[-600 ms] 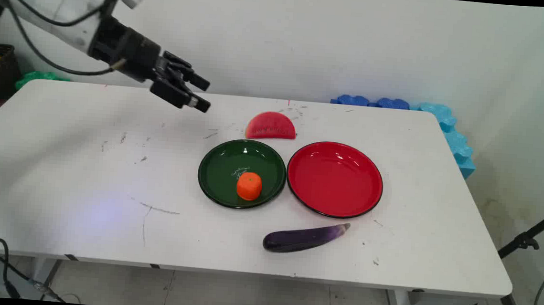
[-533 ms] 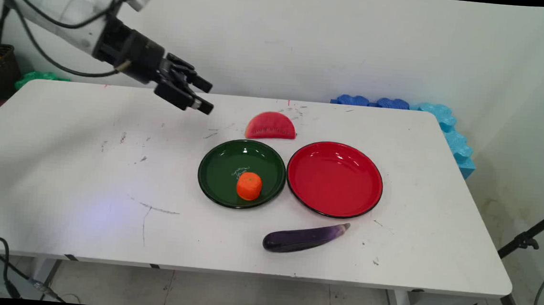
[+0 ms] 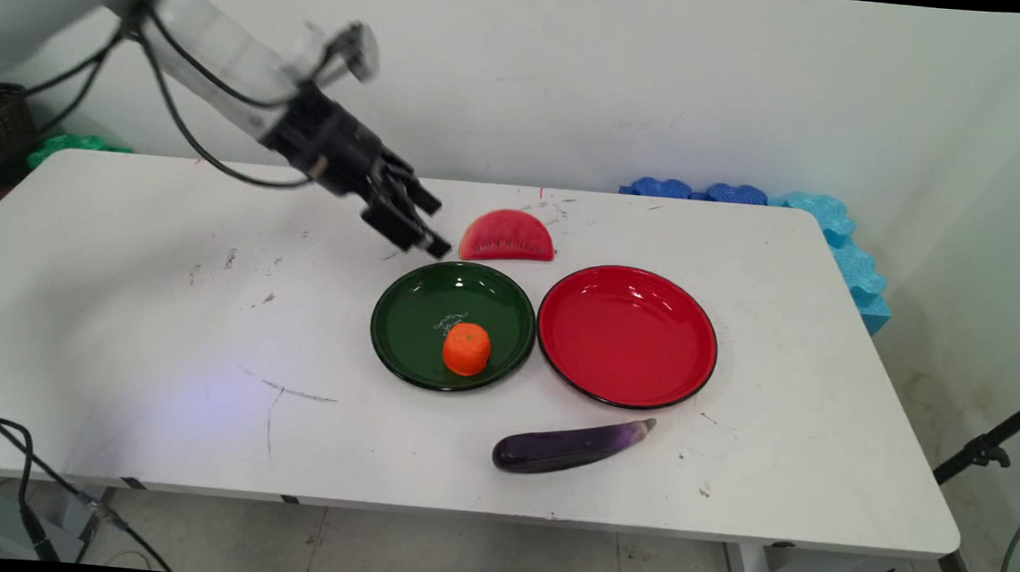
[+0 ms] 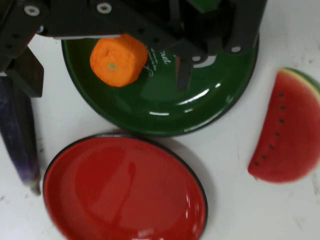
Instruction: Pick up the mandarin from the green plate
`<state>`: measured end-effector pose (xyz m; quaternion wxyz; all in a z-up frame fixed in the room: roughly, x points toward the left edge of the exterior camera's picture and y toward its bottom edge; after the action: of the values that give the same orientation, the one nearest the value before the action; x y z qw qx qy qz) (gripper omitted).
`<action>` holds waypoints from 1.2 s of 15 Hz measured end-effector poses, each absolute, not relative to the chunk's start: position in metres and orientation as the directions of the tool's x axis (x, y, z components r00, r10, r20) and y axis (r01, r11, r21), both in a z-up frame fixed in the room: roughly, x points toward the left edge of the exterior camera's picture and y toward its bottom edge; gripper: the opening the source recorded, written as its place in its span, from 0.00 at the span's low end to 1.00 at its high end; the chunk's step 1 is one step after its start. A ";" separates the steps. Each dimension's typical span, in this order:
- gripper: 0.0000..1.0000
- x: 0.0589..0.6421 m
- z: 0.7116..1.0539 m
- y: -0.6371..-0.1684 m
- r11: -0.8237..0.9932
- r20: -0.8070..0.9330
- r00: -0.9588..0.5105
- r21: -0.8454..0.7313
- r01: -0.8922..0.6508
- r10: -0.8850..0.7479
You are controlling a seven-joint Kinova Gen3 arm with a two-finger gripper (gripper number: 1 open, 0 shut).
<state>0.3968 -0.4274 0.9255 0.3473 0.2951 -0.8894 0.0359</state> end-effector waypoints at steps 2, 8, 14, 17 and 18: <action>1.00 0.377 0.909 -0.429 0.822 0.592 -0.618 0.141 -0.551 -0.516; 1.00 0.327 0.866 -0.430 0.800 0.478 -0.662 0.168 -0.576 -0.577; 1.00 0.306 0.838 -0.430 0.794 0.396 -0.698 0.164 -0.585 -0.596; 1.00 0.301 0.828 -0.431 0.796 0.368 -0.715 0.148 -0.587 -0.595; 1.00 0.299 0.826 -0.431 0.797 0.362 -0.718 0.143 -0.587 -0.594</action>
<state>0.2994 -0.4311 0.8257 0.1985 0.3185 -0.9269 -0.0090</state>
